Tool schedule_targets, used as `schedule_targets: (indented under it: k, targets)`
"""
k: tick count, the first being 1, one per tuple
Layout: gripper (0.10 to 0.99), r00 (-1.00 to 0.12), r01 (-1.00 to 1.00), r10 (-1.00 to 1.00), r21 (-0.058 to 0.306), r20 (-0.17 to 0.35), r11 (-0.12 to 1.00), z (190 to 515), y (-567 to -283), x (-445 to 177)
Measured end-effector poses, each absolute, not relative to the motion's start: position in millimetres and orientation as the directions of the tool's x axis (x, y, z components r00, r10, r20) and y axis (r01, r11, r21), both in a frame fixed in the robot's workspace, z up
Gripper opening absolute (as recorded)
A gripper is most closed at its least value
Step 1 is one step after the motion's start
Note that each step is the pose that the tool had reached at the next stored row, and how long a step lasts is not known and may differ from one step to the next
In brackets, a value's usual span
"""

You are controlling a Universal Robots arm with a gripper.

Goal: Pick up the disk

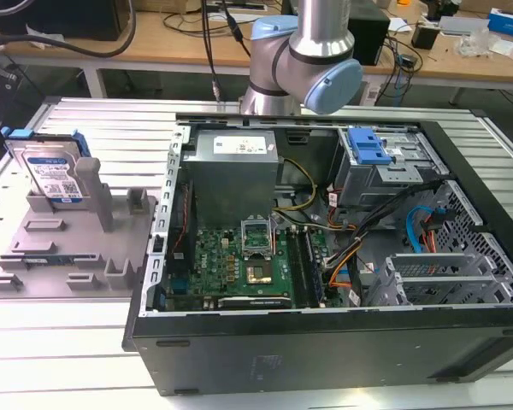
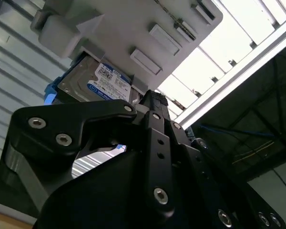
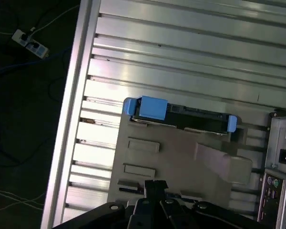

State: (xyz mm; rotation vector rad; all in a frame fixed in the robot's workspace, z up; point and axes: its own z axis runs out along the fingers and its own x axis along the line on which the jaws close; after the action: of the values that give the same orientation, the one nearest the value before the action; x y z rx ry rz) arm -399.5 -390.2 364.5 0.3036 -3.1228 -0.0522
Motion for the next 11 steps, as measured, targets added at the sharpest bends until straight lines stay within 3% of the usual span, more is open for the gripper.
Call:
schedule_targets:
  k: [11]
  targets:
    - [0.106, -0.88, -0.475, -0.475, 0.033, 0.0, 0.88, 364.0, -390.2, -399.4]
